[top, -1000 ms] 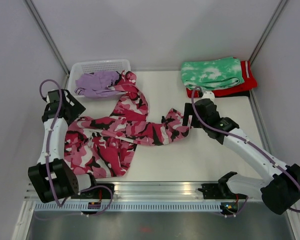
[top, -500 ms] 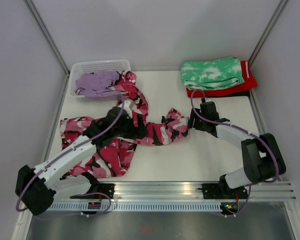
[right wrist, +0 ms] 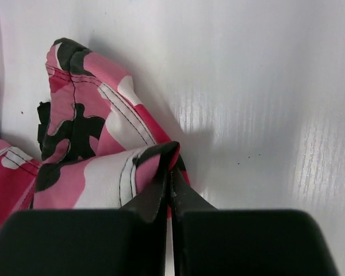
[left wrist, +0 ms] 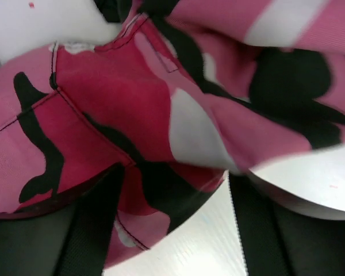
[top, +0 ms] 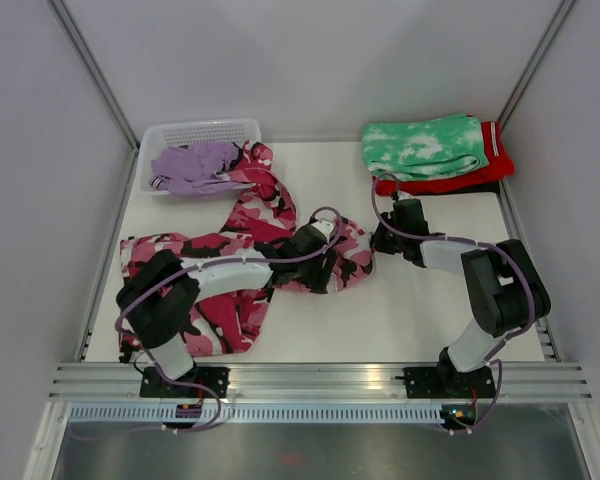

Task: Fold and stack the trousers
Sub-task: Flatten the trousers out

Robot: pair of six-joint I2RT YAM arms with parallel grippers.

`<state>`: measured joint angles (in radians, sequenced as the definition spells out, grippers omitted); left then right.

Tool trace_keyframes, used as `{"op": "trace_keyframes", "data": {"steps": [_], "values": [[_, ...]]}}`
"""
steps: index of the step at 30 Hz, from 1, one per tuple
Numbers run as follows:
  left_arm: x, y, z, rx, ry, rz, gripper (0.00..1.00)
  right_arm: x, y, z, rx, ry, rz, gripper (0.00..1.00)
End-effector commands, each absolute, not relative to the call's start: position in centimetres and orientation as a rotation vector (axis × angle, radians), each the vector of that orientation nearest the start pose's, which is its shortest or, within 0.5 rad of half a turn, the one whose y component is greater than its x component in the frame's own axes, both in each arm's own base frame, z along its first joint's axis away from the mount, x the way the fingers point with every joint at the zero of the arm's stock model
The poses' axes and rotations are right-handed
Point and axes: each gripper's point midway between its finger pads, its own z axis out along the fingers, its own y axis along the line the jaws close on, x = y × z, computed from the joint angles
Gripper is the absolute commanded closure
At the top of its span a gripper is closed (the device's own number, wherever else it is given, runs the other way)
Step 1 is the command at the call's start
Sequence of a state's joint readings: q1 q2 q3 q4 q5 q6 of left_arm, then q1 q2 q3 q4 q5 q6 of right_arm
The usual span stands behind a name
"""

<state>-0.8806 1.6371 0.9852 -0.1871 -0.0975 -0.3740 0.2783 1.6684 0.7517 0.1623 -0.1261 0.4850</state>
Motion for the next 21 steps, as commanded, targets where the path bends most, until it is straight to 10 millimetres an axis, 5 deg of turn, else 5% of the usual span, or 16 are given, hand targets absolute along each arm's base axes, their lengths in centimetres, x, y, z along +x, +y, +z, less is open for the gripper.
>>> {"op": "trace_keyframes", "data": {"steps": [1,2,4,5,6,7,8,10,11,12,15,16,18,19,20,21], "values": [[28.1,-30.8,4.7,0.595,2.362,-0.288,0.24,39.4,15.8,6.4,0.134,2.264,0.562,1.00],[28.1,-30.7,4.2,0.575,2.377,-0.281,0.47,39.0,15.4,6.9,0.135,2.281,0.540,1.00],[27.8,-30.6,3.2,0.579,2.403,-0.275,0.63,39.8,14.1,11.9,0.123,2.173,0.455,1.00],[27.8,-30.7,3.1,0.588,2.409,-0.281,0.71,39.3,13.1,12.8,0.124,2.183,0.403,1.00],[27.5,-30.6,2.7,0.595,2.427,-0.267,0.93,39.1,12.3,14.4,0.122,2.159,0.355,1.00],[27.7,-30.2,2.6,0.585,2.436,-0.240,0.98,39.4,10.8,18.5,0.113,2.069,0.271,1.00],[27.7,-30.1,2.9,0.568,2.440,-0.238,0.98,38.4,9.6,19.1,0.115,2.093,0.197,1.00],[27.5,-29.6,4.8,0.538,2.429,-0.243,0.98,37.4,6.1,23.7,0.165,2.003,0.032,1.00],[27.2,-29.4,5.7,0.504,2.424,-0.264,0.98,36.1,4.7,23.9,0.183,2.037,-0.038,1.00],[27.0,-29.5,6.8,0.485,2.406,-0.301,0.98,35.0,3.5,26.7,0.214,1.985,-0.066,1.00],[26.2,-29.6,10.6,0.435,2.289,-0.465,0.98,32.0,1.4,28.6,0.221,1.978,-0.151,1.00],[25.7,-29.5,11.0,0.463,2.274,-0.491,0.98,31.1,1.2,27.7,0.193,2.030,-0.178,0.99],[25.5,-29.3,11.1,0.481,2.295,-0.470,0.86,30.7,0.9,25.5,0.191,2.103,-0.222,0.86],[25.5,-29.2,10.4,0.494,2.319,-0.450,0.58,30.6,0.7,24.4,0.207,2.128,-0.235,0.72],[25.3,-29.3,10.2,0.506,2.337,-0.446,0.40,30.6,0.9,23.1,0.207,2.158,-0.234,0.45],[25.2,-29.2,10.1,0.511,2.356,-0.437,0.17,30.2,1.1,21.5,0.203,2.194,-0.229,0.32]]}}
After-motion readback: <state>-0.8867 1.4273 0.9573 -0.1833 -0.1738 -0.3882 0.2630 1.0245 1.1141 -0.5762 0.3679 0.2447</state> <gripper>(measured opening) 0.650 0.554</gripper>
